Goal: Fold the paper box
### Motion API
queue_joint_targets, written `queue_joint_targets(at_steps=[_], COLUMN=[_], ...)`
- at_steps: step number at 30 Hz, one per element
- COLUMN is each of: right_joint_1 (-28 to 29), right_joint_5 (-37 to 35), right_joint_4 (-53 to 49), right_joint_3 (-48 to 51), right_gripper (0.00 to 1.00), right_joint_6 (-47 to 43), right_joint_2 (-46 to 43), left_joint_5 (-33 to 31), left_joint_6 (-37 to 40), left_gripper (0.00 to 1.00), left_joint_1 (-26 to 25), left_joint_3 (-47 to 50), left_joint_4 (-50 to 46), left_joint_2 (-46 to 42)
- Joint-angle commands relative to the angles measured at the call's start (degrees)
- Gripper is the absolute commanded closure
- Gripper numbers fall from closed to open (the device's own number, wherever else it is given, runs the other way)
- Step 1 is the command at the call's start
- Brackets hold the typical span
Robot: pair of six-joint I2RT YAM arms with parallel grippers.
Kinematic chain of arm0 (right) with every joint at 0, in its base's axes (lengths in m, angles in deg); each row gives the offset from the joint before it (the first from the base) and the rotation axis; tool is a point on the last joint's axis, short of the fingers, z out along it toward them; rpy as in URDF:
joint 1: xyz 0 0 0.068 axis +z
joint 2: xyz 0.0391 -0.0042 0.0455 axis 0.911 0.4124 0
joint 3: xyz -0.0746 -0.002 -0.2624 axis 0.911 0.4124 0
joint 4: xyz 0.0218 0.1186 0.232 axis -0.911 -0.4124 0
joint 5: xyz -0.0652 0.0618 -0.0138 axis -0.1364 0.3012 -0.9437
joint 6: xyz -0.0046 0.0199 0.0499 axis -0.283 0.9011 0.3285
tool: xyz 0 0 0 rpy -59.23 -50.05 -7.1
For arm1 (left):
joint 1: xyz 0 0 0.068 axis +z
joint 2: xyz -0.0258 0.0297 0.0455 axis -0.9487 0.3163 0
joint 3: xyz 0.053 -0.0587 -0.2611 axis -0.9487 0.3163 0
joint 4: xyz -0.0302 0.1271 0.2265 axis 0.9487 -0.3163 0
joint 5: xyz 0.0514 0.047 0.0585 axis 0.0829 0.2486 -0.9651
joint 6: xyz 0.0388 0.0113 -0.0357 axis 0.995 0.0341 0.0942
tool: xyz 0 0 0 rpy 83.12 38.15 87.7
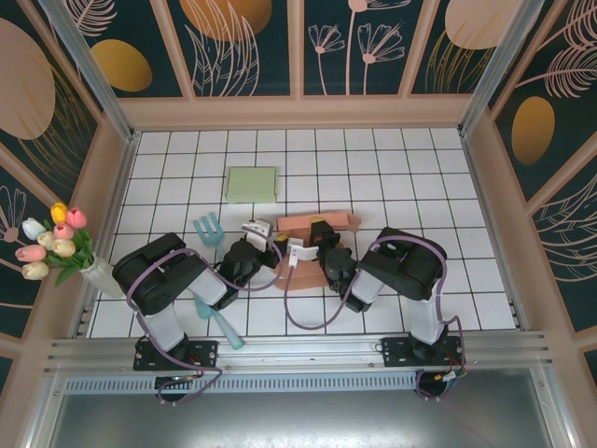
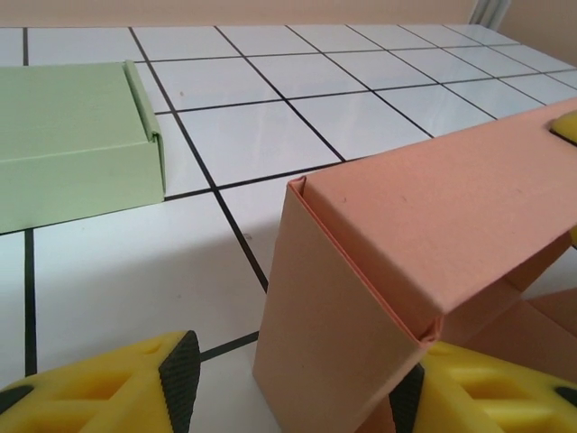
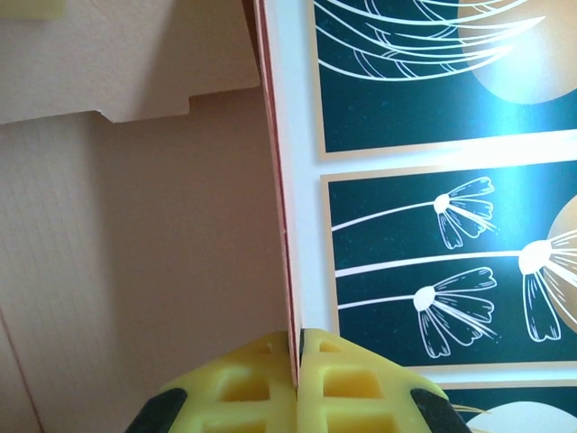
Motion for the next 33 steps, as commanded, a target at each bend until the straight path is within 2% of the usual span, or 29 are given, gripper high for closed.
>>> queue_joint_targets(at_steps=[1,6,10,15,20,23,25,26,28,33], right_joint_1=[0.9,0.9,1.0,0.9,0.8,0.8,0.8,0.9,0.8,0.9], right_joint_5=[4.9,5.3,5.2,4.9,4.5,4.3,4.3,4.1,4.0,3.8], right_joint_4=[-12.9,-13.3,-13.3,-12.4,-12.0,-11.8,-11.8,-11.8,-11.5,-10.8], right_joint_3=[1.2,0.8,0.7,1.3,1.8,2.1,2.2,2.3,2.4,3.1], right_gripper=[1.00,1.00,1.00,1.00,1.00,1.00,1.00,1.00,1.00,1.00], right_joint_6=[3.2,4.8,5.5,5.9,6.2,6.8,7.3,7.6,8.2,9.3], right_joint_2=[1.5,1.1,1.6,2.2,2.0,1.6,1.4,1.4,1.3,1.1], left_joint_5=[-5.1,-8.0,-12.1,-22.5,-30.1,-30.8,-28.9,-28.1,-27.5,-27.7], left_joint_6=[-2.7,-3.2,-4.4,-6.5,-9.4,-9.9,-9.8,-9.8,-10.4,-11.7], left_gripper=[0.41,0.42,0.52,0.71,0.85,0.83,0.74,0.66,0.60,0.59], left_joint_1=[0.2,0.2,0.2,0.1,0.1,0.1,0.2,0.1,0.1,0.1], left_joint_3=[-1.4,-2.4,-2.7,-2.8,-2.7,-2.6,-2.9,-3.4,-4.6,-6.3], left_joint_4=[5.7,5.7,6.8,5.5,1.4,-0.4,-0.8,-1.2,-2.5,-2.8], left_joint_2=[0.1,3.4,6.3,7.3,6.4,5.8,6.1,6.5,7.5,10.9])
